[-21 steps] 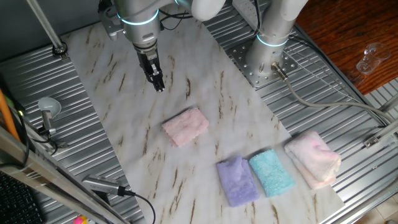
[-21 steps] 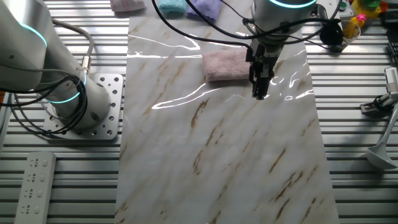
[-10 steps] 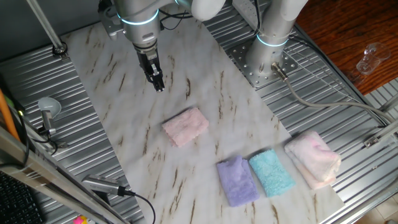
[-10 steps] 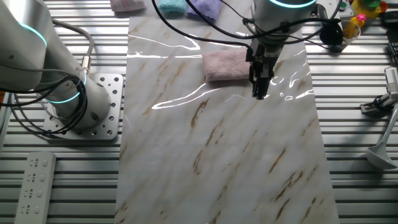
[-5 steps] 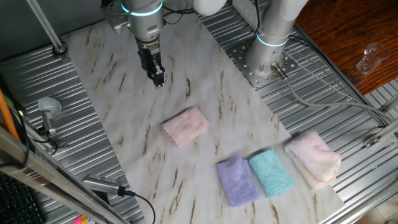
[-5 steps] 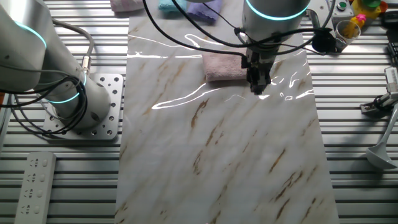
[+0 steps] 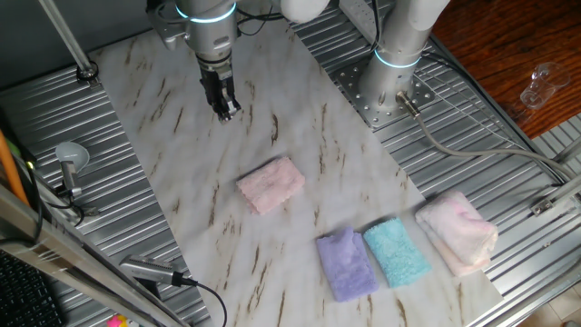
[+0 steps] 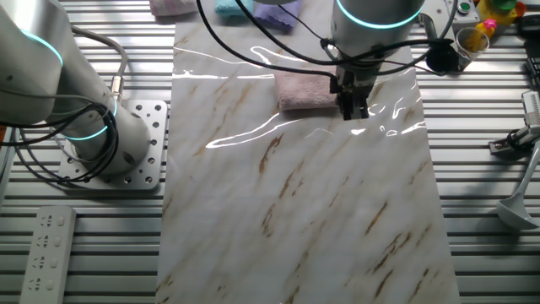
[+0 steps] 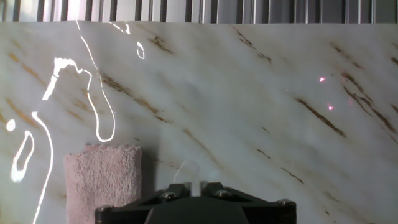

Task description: Clean the table with a cloth

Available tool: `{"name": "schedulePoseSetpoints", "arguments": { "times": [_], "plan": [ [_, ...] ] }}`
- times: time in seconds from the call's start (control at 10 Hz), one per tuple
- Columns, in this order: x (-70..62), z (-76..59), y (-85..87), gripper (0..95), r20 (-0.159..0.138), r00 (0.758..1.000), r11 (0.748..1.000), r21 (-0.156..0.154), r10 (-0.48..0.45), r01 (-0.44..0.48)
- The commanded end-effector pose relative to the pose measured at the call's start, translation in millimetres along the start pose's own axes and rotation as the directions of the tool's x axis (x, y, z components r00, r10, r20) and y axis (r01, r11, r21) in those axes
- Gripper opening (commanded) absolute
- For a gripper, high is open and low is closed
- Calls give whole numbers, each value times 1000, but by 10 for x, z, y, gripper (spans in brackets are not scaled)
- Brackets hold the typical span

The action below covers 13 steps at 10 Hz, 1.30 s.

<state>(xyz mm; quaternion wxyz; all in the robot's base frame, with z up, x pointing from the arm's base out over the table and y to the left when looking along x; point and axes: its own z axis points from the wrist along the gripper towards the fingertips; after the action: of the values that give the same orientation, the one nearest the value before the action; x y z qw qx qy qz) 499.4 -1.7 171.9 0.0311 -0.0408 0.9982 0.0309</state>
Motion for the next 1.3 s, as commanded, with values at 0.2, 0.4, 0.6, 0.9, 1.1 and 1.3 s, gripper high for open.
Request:
{"name": "schedulePoseSetpoints", "arguments": {
  "times": [0.2, 0.4, 0.6, 0.9, 1.1, 1.3],
  "plan": [
    [-32, -35, -145, 0, -5, 997, 997, 13, -76, 76],
    [-30, -38, -239, 0, -3, 996, 996, 14, -87, 87],
    [-38, 33, -385, 0, 2, 992, 992, 16, -124, 124],
    [-11, 26, -404, 0, -9, 988, 988, 13, -151, 151],
    [-3, -19, -359, 0, -10, 988, 988, 11, -156, 156],
    [-19, -27, -373, 0, -10, 973, 973, 11, -230, 230]
  ]
}}
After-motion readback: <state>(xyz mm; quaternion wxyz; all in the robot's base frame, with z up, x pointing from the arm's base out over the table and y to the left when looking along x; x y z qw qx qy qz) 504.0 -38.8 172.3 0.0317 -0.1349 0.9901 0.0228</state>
